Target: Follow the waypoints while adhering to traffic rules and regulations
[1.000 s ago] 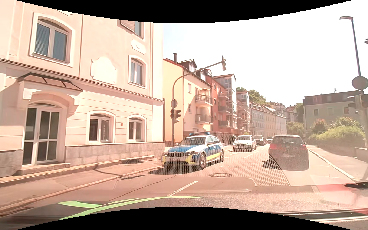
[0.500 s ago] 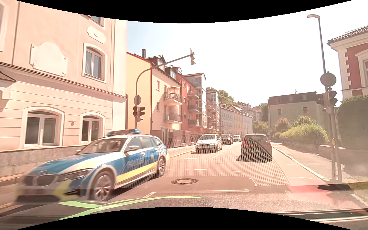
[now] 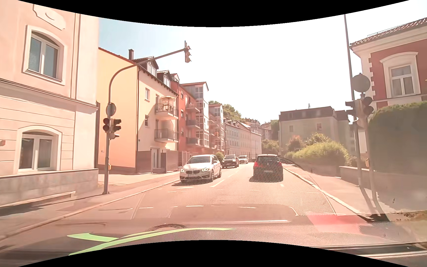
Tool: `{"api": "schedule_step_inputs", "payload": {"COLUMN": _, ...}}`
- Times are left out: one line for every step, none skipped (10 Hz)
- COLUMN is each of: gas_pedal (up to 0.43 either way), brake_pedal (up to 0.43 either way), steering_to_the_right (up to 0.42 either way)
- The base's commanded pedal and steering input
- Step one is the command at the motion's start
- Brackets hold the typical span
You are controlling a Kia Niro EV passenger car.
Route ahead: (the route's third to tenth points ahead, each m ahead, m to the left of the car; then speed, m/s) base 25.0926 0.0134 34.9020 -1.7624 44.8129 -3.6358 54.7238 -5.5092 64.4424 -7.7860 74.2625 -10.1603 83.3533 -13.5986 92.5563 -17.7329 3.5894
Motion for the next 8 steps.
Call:
{"api": "schedule_step_inputs", "payload": {"gas_pedal": 0.287, "brake_pedal": 0.000, "steering_to_the_right": 0.213}}
{"api": "schedule_step_inputs", "payload": {"gas_pedal": 0.287, "brake_pedal": 0.000, "steering_to_the_right": 0.186}}
{"api": "schedule_step_inputs", "payload": {"gas_pedal": 0.287, "brake_pedal": 0.000, "steering_to_the_right": 0.164}}
{"api": "schedule_step_inputs", "payload": {"gas_pedal": 0.287, "brake_pedal": 0.000, "steering_to_the_right": 0.145}}
{"api": "schedule_step_inputs", "payload": {"gas_pedal": 0.299, "brake_pedal": 0.000, "steering_to_the_right": 0.139}}
{"api": "schedule_step_inputs", "payload": {"gas_pedal": 0.299, "brake_pedal": 0.000, "steering_to_the_right": 0.137}}
{"api": "schedule_step_inputs", "payload": {"gas_pedal": 0.299, "brake_pedal": 0.000, "steering_to_the_right": 0.131}}
{"api": "schedule_step_inputs", "payload": {"gas_pedal": 0.299, "brake_pedal": 0.000, "steering_to_the_right": 0.120}}
